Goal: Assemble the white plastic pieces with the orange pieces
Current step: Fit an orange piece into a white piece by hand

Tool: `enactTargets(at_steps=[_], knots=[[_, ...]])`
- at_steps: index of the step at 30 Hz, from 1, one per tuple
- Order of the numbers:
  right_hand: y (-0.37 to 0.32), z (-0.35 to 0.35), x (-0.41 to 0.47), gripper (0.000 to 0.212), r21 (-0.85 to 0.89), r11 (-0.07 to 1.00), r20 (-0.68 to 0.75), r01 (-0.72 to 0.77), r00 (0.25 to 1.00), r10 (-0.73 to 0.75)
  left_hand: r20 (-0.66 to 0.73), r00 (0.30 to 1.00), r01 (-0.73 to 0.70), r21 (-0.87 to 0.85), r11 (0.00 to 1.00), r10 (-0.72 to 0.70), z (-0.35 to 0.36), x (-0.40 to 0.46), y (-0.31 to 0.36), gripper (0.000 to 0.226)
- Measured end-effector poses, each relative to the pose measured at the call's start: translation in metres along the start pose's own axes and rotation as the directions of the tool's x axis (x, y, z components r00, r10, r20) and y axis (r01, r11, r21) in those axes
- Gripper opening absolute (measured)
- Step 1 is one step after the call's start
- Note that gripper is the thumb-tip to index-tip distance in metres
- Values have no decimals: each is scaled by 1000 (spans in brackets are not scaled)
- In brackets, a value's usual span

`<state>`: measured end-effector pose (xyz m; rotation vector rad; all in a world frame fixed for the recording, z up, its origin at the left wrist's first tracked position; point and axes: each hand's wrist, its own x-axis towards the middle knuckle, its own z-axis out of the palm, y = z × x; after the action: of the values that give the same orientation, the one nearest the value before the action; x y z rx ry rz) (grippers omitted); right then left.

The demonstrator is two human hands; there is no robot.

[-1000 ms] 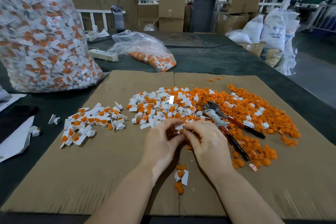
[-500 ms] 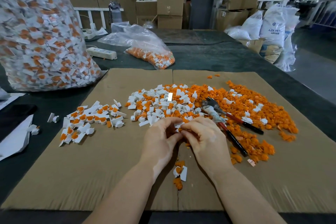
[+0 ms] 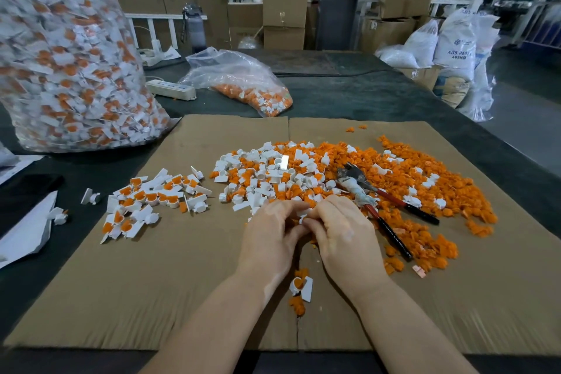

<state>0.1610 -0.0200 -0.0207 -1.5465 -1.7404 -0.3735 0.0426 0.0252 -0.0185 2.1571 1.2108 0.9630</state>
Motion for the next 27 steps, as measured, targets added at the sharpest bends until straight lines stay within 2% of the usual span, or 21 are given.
enactTargets(at_steps=[5, 12, 16, 21, 24, 27], knots=[[1, -1, -1, 3, 97, 993, -1, -61, 998, 62, -29, 999, 32, -45, 998, -34, 0, 1, -1, 32], [1, -2, 0, 6, 128, 990, 4, -60, 998, 60, -10, 998, 56, -91, 994, -58, 1, 2, -1, 33], [3, -3, 0, 8, 164, 981, -33, -100, 994, 107, -118, 991, 46, -191, 981, -69, 0, 2, -1, 24], [3, -1, -1, 4, 155, 980, -40, -121, 991, 129, -268, 939, 158, -222, 962, -216, -25, 12, -21, 7], [3, 1, 0, 2, 145, 982, -50, -123, 990, 132, -351, 892, 286, -51, 957, -285, -46, 20, -41, 12], [2, 1, 0, 2, 127, 982, -66, -142, 986, 151, -401, 875, 363, 168, 916, -273, -60, 24, -57, 19]])
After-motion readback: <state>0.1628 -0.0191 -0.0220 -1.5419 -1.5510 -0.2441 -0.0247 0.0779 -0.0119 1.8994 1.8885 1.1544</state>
